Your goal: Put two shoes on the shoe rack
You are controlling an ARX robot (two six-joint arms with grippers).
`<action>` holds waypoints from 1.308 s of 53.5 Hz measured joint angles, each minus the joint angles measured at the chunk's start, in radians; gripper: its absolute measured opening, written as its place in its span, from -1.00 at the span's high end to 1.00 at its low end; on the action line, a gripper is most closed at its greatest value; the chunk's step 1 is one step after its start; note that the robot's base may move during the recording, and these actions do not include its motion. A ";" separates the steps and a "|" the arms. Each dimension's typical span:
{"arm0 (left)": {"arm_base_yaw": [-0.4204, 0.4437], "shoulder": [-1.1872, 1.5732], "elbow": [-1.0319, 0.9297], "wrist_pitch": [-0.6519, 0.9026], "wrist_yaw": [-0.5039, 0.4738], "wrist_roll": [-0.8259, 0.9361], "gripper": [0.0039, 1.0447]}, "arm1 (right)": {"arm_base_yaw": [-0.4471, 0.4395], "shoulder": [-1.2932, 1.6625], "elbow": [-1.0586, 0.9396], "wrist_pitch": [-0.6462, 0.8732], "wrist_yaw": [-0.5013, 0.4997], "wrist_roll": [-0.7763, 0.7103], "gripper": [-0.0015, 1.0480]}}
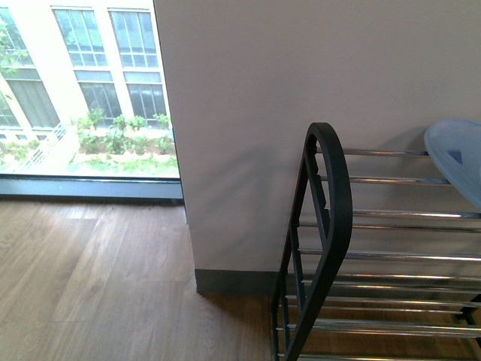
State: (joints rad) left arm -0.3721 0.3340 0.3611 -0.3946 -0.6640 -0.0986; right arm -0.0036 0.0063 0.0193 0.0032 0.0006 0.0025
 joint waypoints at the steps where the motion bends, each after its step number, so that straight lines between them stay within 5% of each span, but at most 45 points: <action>1: 0.000 0.000 0.000 0.000 0.000 0.000 0.97 | 0.000 0.000 0.000 0.000 0.000 0.000 0.73; 14: 0.000 0.000 0.000 0.000 0.000 0.000 0.97 | 0.000 0.000 0.000 0.000 0.000 0.000 0.03; 26: 0.000 0.000 0.000 0.000 -0.003 0.000 0.97 | 0.000 -0.001 0.000 0.000 -0.004 0.001 -0.84; 70: -0.001 0.000 0.001 0.001 -0.001 0.000 0.97 | 0.003 -0.002 0.000 -0.004 0.002 0.000 -0.82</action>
State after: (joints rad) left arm -0.3729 0.3336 0.3618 -0.3935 -0.6647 -0.0990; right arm -0.0010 0.0048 0.0193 -0.0006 0.0021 0.0029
